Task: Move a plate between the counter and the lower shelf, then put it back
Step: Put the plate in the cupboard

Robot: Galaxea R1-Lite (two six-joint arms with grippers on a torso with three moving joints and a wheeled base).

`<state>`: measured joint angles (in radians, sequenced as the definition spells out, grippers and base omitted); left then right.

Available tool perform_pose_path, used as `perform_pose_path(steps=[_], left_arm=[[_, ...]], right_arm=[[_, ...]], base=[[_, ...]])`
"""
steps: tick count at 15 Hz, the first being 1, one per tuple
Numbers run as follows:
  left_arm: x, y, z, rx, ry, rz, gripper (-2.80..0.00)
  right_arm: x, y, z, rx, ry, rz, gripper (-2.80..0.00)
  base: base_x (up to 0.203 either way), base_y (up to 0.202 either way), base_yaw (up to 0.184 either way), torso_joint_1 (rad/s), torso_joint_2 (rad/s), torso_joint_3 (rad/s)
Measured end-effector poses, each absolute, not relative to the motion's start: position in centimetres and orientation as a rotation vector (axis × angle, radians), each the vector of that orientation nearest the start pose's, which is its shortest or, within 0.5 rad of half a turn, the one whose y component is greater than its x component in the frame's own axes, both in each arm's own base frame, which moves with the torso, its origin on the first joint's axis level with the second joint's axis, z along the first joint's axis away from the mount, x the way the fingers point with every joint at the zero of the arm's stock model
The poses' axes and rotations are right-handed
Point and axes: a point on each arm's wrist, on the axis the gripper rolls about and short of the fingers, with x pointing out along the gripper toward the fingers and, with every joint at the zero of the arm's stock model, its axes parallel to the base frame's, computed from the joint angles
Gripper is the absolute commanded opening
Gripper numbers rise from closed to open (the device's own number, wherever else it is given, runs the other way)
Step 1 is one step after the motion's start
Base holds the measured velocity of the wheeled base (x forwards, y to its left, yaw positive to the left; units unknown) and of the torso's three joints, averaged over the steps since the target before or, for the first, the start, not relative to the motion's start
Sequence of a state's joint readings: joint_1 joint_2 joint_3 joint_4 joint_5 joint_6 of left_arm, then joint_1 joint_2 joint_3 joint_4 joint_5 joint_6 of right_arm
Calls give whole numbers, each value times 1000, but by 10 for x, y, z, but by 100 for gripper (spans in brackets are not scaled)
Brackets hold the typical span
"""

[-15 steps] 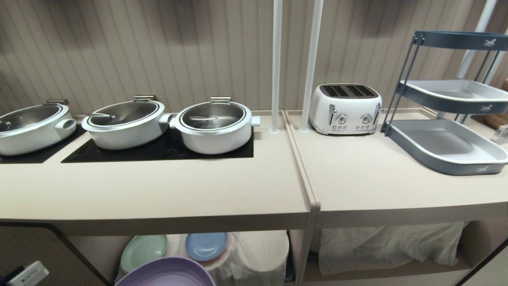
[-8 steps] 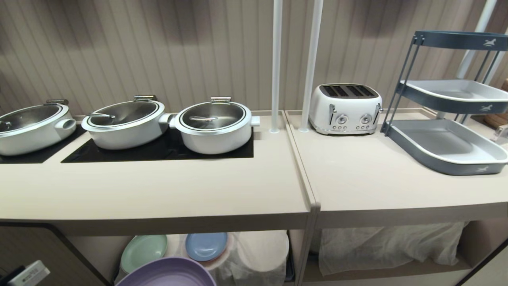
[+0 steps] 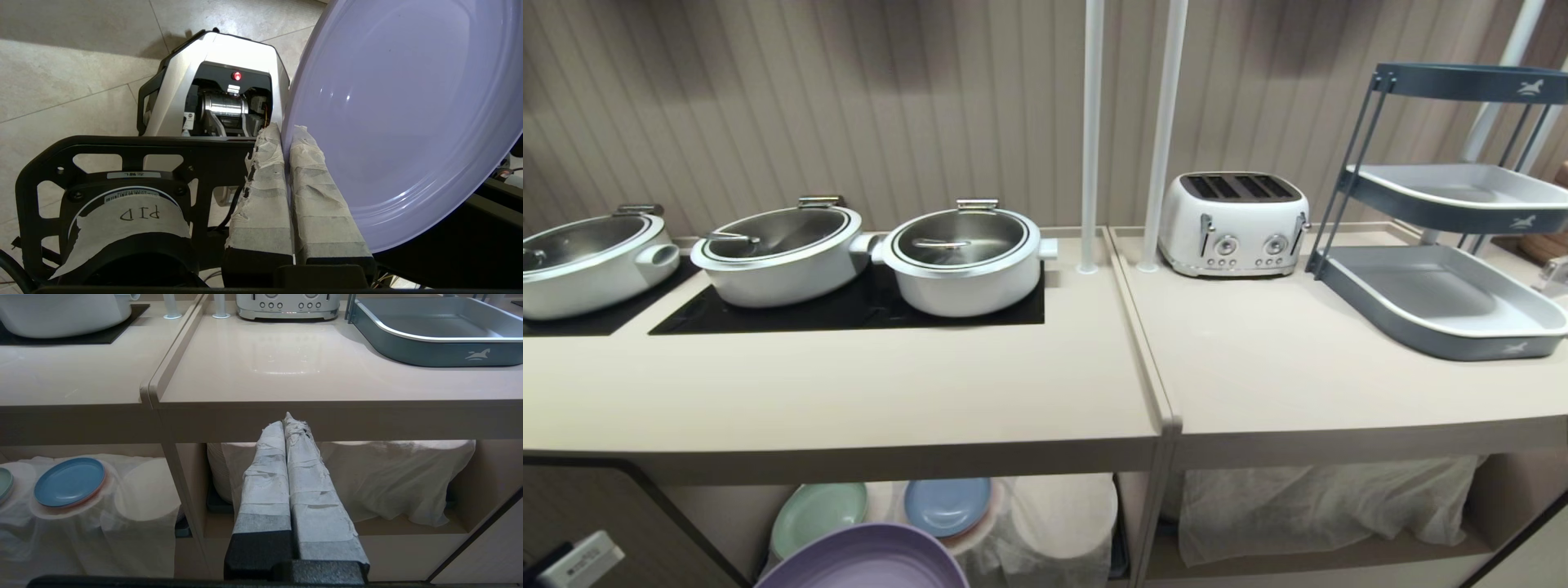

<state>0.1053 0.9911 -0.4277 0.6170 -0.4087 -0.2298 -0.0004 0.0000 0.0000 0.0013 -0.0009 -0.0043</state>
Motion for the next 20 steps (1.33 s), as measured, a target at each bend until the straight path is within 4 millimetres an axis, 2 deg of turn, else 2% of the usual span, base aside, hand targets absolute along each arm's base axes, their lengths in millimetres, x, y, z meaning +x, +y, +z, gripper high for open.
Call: perform_pose_path(steps=[7,20], left_arm=[[62,-2,128,-507,1178,-139,-280],[62,-2,128,-507,1179,-139,-280]], right_arm=[[-23,0,75,-3,1,0,-280],[-23,0,75,4,2,0,-280]], base=[[0,0,0,0,0,0],[0,0,0,-122,264,134]])
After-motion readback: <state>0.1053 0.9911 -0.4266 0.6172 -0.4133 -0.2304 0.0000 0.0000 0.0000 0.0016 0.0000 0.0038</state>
